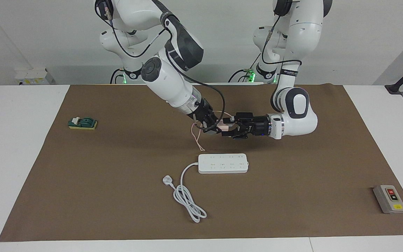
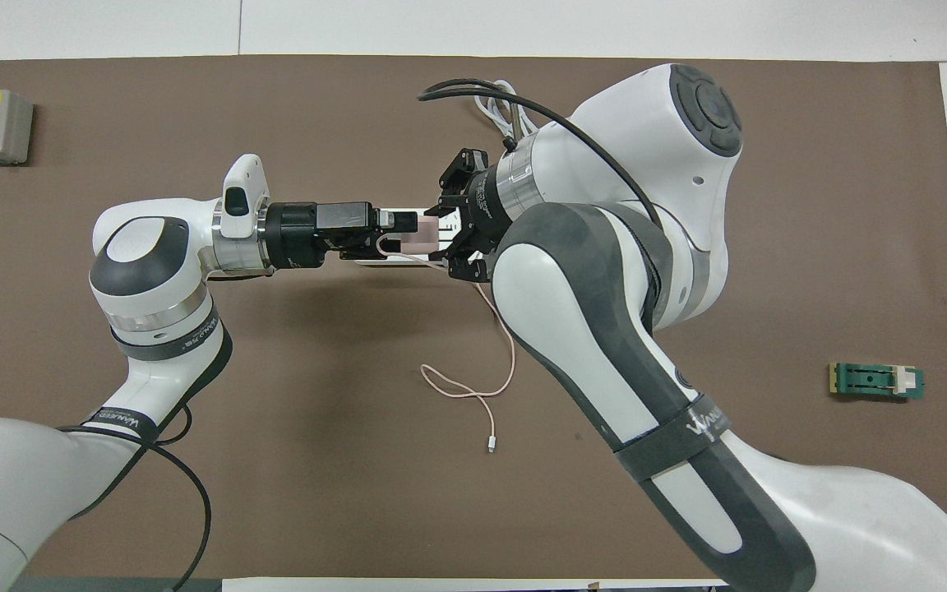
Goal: Plug charger into power strip
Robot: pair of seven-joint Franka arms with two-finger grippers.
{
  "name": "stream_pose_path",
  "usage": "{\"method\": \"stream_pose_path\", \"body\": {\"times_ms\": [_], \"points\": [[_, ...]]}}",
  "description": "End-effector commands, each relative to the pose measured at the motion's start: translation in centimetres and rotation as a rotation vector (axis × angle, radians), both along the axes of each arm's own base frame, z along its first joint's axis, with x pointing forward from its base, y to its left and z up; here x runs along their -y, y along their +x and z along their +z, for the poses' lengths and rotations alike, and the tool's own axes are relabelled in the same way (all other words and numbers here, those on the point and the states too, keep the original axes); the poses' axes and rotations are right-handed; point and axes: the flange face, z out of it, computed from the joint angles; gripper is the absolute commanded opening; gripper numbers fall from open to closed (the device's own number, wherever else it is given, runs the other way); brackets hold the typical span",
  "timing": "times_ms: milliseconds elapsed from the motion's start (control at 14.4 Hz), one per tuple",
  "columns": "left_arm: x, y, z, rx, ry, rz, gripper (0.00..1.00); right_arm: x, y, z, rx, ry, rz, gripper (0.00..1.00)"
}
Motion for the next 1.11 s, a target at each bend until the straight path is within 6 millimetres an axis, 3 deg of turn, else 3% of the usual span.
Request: {"method": "stream_pose_path", "body": {"times_ms": [0,139,556,626,834,904,1043], "points": [[-0.3,-0.6,0.3,-0.007,-0.012,0.02,1.0,0.2,0.3,0.4,-0.01,-0.003,-0.002,0.0],[-0.3,-0.6,0.2,-0.007,-0.011,0.021,0.94,0.3,0.3,0.4,-0.011,0.0,-0.005,0.0],[0.0,-0.7,0.2,-0.008,-0.011,0.019,0.61,0.2,0.3,0.4,-0.012,0.003,-0.004,0.0],[0.1,-0.7,0.2,-0.008,-0.016,0.022,0.51,0.3,0.4,0.5,-0.011,0.003,-0.007,0.0],[0.4,-0.8,0.3,0.009,-0.02,0.022,0.08,0.4,0.4,0.4,-0.014,0.003,-0.008,0.0],[0.5,-0.8,0.3,0.006,-0.027,0.025,0.0,0.5,0.5,0.4,-0.012,0.003,-0.009,0.0],[0.7,-0.8,0.6,0.006,-0.041,0.029,0.0,0.5,0.5,0.5,-0.01,0.004,-0.009,0.0]]}}
